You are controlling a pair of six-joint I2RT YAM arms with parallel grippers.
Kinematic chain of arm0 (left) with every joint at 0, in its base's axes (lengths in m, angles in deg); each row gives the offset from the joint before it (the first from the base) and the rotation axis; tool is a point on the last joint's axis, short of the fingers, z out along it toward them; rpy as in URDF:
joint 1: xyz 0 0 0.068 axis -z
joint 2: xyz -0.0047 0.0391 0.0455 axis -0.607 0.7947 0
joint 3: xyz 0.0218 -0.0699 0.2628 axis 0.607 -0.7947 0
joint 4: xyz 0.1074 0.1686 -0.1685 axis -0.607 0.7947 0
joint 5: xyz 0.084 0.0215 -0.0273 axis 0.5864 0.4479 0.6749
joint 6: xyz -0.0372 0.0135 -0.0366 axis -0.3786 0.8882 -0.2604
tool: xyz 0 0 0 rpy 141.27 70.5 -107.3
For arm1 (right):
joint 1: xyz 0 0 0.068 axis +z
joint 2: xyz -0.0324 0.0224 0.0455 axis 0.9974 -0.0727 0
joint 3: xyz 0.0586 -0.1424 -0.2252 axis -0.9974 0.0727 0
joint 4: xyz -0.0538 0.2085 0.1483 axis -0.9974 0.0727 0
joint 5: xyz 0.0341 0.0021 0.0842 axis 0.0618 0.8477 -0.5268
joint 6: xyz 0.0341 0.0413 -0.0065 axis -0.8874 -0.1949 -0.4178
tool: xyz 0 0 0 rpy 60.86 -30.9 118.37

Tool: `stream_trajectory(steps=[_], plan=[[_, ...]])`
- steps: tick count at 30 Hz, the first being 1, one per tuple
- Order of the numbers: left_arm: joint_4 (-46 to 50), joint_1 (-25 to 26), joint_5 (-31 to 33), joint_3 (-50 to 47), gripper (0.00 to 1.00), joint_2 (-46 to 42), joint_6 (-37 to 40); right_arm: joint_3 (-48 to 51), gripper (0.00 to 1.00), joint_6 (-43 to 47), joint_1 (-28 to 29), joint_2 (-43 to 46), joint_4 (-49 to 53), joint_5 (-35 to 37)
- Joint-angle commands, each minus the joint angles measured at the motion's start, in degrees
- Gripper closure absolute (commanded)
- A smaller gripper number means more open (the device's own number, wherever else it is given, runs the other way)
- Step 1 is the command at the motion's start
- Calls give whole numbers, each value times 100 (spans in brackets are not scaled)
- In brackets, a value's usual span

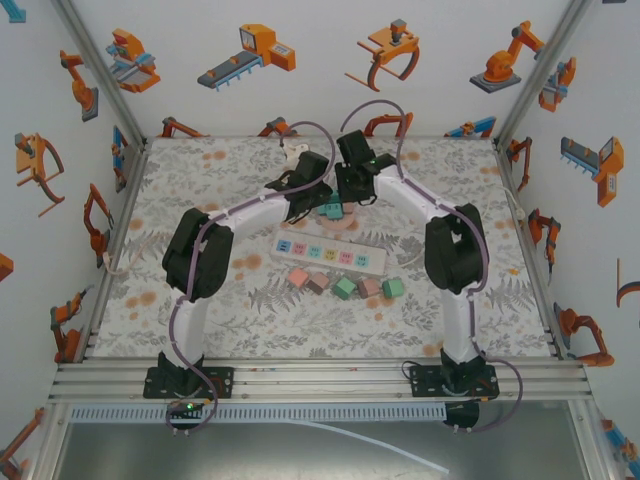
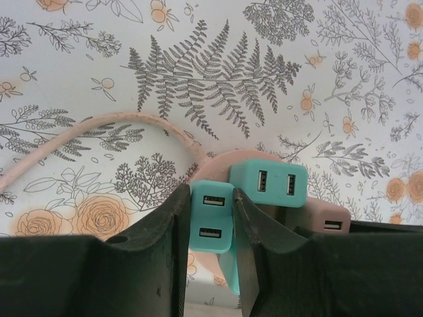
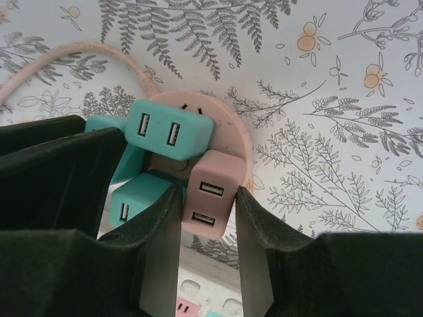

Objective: Pull the plug off the socket

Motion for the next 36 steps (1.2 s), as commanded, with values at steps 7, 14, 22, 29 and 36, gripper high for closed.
stream_trajectory(steps=[7, 14, 22, 29, 36], plan=[[607, 122, -656, -668, 76, 599, 478, 343, 100, -15, 283, 715, -547, -682], [315, 4, -999, -844, 71, 20, 475, 794, 96, -9, 259, 632, -654, -482], [61, -107, -1309, -1098, 65, -453, 610, 1034, 79, -96, -47, 1220, -637, 101], [127, -98, -1229, -962, 50, -612, 831, 788, 51, -391, -360, 888, 3, -79], [226, -103, -1376, -768, 50, -382, 886, 385, 44, -585, -333, 417, 128, -841]])
